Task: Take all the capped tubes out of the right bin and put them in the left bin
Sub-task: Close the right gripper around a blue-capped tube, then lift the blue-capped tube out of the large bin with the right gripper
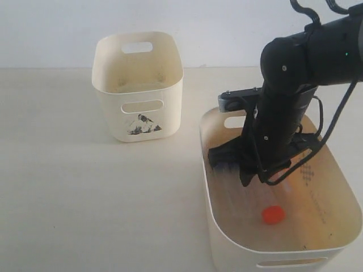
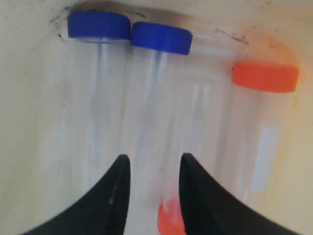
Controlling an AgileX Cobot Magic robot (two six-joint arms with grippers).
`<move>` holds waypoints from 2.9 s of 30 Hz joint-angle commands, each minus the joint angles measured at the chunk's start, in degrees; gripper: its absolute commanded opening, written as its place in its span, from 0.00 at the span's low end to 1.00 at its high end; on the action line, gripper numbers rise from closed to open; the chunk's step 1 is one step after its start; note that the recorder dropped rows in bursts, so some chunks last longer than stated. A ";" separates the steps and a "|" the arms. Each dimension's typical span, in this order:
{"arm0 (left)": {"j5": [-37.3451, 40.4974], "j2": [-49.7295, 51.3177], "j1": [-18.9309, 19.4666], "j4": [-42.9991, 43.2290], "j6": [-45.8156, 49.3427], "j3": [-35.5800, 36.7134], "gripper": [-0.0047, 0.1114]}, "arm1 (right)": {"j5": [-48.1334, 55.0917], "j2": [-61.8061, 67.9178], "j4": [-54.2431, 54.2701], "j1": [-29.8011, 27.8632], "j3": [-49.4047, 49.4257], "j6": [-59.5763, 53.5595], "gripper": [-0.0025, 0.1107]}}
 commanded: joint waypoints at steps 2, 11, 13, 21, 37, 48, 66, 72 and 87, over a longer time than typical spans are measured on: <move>-0.52 0.03 -0.08 -0.21 -0.76 -0.21 0.08 | -7.38 -0.44 0.68 0.04 5.25 0.10 0.31; -0.52 0.03 -0.08 -0.21 -0.76 -0.21 0.08 | -11.38 0.12 1.73 0.04 6.66 0.00 0.31; -0.52 0.03 -0.08 -0.21 -0.76 -0.21 0.08 | -11.80 0.83 1.73 0.04 6.66 0.00 0.31; -0.52 0.03 -0.08 -0.21 -0.76 -0.21 0.08 | -11.75 6.17 1.73 0.04 6.66 0.00 0.30; -0.52 0.03 -0.08 -0.21 -0.76 -0.21 0.08 | -6.90 6.11 1.33 0.04 6.66 -0.06 0.33; -0.52 0.03 -0.08 -0.21 -0.76 -0.21 0.08 | -6.57 6.11 1.05 0.04 6.66 -1.02 0.01; -0.52 0.03 -0.08 -0.21 -0.76 -0.21 0.08 | 0.26 -18.61 1.24 0.04 6.04 -4.16 0.02; -0.52 0.03 -0.08 -0.21 -0.76 -0.21 0.08 | -0.71 -34.03 3.44 0.04 1.02 -8.82 0.02; -0.52 0.03 -0.08 -0.21 -0.76 -0.21 0.08 | -15.74 -49.20 7.20 0.04 -2.18 -18.57 0.02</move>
